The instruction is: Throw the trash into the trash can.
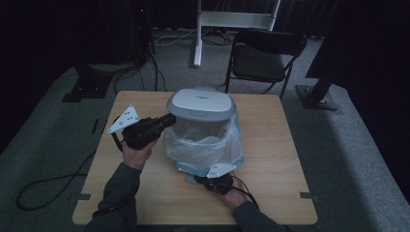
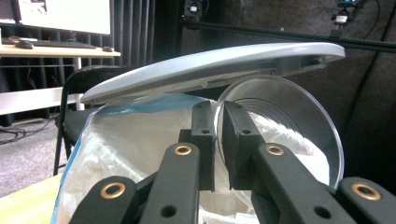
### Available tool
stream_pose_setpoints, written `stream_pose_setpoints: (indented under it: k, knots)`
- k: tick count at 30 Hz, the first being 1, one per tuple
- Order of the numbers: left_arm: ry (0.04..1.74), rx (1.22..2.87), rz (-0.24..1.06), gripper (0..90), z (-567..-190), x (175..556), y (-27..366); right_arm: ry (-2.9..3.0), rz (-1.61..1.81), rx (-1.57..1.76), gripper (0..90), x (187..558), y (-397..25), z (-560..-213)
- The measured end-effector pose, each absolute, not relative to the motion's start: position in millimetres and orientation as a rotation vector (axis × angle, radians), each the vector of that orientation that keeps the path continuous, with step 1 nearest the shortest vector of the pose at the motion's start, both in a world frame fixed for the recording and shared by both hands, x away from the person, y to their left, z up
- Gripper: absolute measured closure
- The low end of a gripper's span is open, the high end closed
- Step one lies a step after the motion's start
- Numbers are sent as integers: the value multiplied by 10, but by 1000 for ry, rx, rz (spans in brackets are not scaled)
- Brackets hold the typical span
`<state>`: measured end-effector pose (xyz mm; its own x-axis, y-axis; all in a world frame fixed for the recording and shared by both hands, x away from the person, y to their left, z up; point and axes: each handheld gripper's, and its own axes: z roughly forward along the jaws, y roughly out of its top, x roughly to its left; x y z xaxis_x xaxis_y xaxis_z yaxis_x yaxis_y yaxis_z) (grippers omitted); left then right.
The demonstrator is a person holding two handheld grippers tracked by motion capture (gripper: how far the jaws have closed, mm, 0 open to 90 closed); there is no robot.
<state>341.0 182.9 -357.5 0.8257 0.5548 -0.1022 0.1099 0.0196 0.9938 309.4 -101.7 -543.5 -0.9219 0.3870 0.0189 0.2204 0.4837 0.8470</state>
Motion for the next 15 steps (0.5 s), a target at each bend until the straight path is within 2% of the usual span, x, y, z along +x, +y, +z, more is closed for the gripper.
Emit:
stream_pose_setpoints:
  k: [4, 10, 15]
  knots:
    - [564, 1535, 366, 831, -3579, 3431, 1803, 2551, 1418, 527, 900, 3095, -1018, -5435]
    - [568, 1537, 362, 673, -3591, 3433, 1800, 2551, 1418, 527, 900, 3094, -1018, -5434]
    - [574, 1526, 363, 633, -3596, 3416, 1850, 2551, 1418, 527, 900, 3094, -1018, -5435]
